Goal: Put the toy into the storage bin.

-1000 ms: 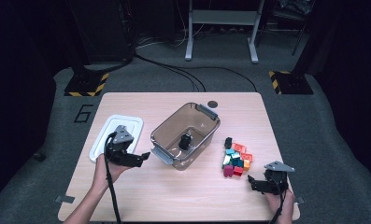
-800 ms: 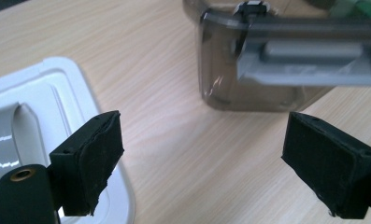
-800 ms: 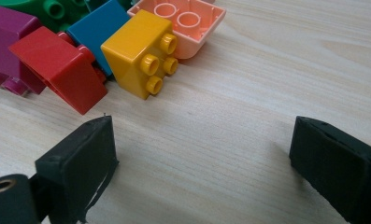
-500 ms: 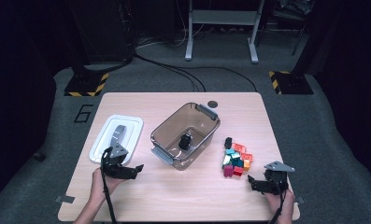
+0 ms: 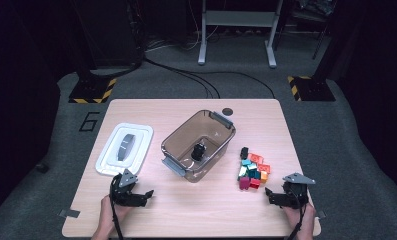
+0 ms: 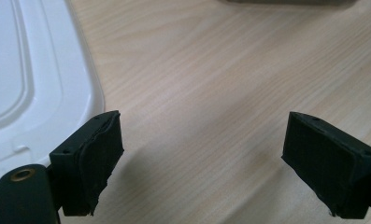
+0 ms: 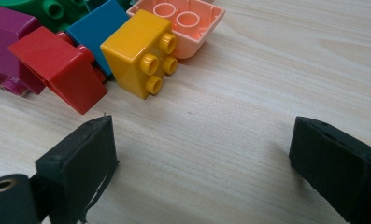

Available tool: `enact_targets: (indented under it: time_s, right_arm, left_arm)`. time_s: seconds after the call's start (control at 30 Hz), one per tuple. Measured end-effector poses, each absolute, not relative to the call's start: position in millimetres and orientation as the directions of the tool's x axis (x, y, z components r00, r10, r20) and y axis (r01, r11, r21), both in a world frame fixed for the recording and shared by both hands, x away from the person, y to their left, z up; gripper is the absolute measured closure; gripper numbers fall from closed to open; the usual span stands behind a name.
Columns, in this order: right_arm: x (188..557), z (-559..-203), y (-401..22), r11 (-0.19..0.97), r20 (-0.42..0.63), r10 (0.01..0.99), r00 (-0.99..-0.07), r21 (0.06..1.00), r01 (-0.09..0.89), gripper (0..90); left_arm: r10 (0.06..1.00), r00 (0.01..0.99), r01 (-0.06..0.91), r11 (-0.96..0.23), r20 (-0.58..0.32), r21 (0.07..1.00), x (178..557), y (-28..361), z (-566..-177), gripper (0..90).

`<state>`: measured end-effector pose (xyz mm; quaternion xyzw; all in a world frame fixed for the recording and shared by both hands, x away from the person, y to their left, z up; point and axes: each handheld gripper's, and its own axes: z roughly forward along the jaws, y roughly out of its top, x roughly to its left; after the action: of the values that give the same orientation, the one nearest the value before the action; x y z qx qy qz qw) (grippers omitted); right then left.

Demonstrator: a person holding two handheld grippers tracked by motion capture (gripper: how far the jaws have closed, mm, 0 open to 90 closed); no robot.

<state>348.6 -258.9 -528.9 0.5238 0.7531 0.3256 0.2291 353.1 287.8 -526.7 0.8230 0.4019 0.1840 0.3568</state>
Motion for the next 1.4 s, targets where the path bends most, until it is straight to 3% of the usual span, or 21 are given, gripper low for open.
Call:
enact_targets:
  time_s: [0.53,0.6,0.7,0.9,1.1,1.27,1.4]
  right_arm:
    - [354,-506,-241,0.147,0.074,0.949,-0.305,0.755,0.639,3.1]
    - [357,-502,-235,0.139,0.071,0.954,-0.291,0.757,0.639,8.6]
    - [362,-499,-230,0.139,0.057,0.960,-0.275,0.755,0.640,27.9]
    - [368,-497,-222,0.138,0.052,0.965,-0.259,0.738,0.660,46.4]
    - [372,-498,-219,0.135,0.047,0.969,-0.241,0.716,0.685,53.5]
    - [372,-499,-217,0.147,0.039,0.968,-0.246,0.708,0.690,64.9]
    - [371,-500,-220,0.148,0.037,0.969,-0.244,0.706,0.692,65.9]
  left_arm:
    - [0.814,0.581,0.558,-0.409,0.012,0.722,355,285,-530,5.5]
    - [0.811,0.584,0.558,-0.412,0.012,0.720,356,285,-530,5.5]
    - [0.810,0.586,0.555,-0.413,0.013,0.722,356,285,-530,5.6]
    - [0.808,0.589,0.556,-0.415,0.010,0.720,356,284,-529,5.6]
    - [0.806,0.592,0.559,-0.417,0.007,0.717,355,284,-529,5.7]
    - [0.806,0.592,0.558,-0.416,0.007,0.718,355,284,-530,5.7]
    - [0.808,0.589,0.558,-0.409,0.003,0.722,355,284,-530,5.8]
